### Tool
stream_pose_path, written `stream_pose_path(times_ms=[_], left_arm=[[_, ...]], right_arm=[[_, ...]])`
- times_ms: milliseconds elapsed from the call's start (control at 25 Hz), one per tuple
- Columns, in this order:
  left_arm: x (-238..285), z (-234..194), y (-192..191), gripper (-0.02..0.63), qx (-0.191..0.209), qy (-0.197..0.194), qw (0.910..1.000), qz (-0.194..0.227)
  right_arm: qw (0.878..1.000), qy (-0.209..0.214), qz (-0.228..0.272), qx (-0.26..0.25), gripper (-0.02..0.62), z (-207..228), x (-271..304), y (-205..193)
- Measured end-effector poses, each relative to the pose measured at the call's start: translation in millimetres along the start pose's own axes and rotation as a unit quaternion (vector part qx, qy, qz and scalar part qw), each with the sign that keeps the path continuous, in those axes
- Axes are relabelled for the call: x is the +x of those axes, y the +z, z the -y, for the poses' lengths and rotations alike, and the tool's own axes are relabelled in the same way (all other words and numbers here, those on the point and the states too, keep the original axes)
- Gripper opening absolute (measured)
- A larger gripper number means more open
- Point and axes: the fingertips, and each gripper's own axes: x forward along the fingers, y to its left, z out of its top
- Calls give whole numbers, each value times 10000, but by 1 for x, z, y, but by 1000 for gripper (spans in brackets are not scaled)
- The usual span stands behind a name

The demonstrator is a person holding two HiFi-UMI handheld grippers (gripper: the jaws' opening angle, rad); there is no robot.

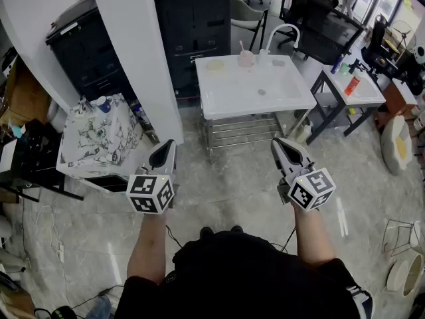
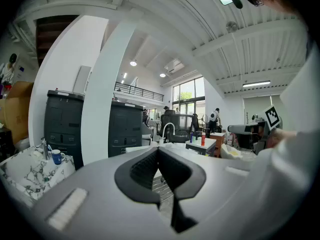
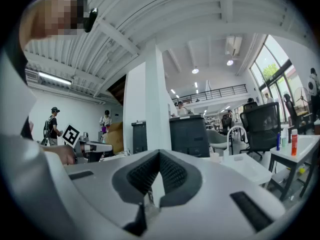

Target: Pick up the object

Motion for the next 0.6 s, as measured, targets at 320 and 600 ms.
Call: stream_pose_path(times_ms=[320, 600], left_arm=[[2, -6, 3, 9, -8, 14, 10000, 51], [5, -6, 3, 11, -13, -103, 9999, 68]], right_arm=[[10000, -59, -15, -34, 9, 2, -5, 0], [9999, 62, -111, -96, 9, -6, -4, -3]])
